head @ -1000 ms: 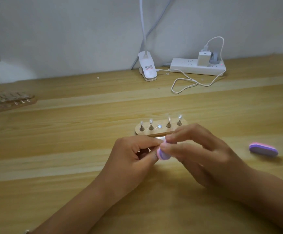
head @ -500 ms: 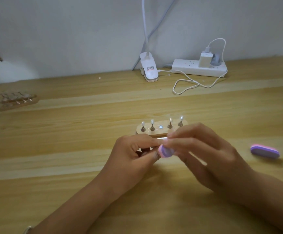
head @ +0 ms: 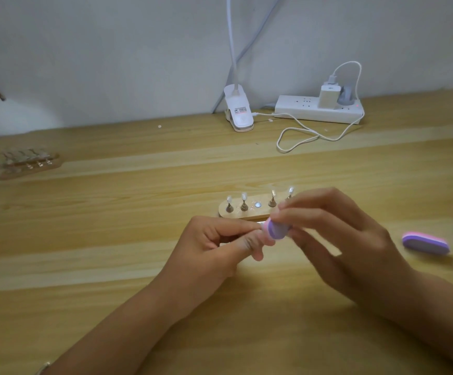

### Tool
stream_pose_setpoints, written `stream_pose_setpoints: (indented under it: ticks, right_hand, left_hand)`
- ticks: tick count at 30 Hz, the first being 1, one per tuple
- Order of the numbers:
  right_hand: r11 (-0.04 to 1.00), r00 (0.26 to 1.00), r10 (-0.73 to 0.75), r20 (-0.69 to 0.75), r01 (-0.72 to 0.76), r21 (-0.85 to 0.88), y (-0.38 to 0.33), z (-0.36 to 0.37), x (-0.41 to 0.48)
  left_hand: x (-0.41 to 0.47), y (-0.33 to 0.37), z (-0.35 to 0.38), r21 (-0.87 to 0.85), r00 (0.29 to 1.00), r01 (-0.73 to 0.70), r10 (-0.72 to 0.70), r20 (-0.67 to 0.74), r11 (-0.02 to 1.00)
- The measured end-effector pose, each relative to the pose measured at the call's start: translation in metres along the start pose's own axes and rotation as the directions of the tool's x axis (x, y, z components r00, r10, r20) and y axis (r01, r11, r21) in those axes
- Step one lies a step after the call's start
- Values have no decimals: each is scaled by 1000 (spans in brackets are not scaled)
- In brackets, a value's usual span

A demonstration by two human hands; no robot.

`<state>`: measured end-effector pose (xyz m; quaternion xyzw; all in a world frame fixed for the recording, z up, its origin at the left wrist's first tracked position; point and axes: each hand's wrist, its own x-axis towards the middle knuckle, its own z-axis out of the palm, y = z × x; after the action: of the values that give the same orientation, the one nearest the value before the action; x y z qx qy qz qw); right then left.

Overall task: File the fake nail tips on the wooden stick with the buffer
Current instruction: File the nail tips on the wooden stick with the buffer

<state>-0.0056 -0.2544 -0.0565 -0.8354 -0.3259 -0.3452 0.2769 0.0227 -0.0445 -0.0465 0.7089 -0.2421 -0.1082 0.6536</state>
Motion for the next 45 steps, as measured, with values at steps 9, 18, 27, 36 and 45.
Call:
stream_pose_setpoints:
  ticks: [9, 18, 27, 36, 45]
  right_hand:
    - [991, 1000, 8, -17, -6, 136, -12, -2, 0]
    - [991, 998, -31, -56, 38, 126, -13, 0, -1]
    - [992, 999, -40, -18, 42, 120, -13, 0, 0]
    - [991, 989, 131, -70, -128, 37, 9, -2, 5]
    - [903, 920, 332, 207, -373, 211, -4, -2, 3]
  left_hand:
    - [-1, 4, 0, -189, 974, 207, -185, 128, 960]
    - [-1, 8, 0, -218, 970, 208, -173, 169, 954]
    - [-1, 8, 1, -214, 975, 189, -157, 156, 958]
    - [4, -1, 1, 92, 1000, 9, -7, -26, 996]
    - [7, -5, -1, 96, 982, -52, 69, -177, 994]
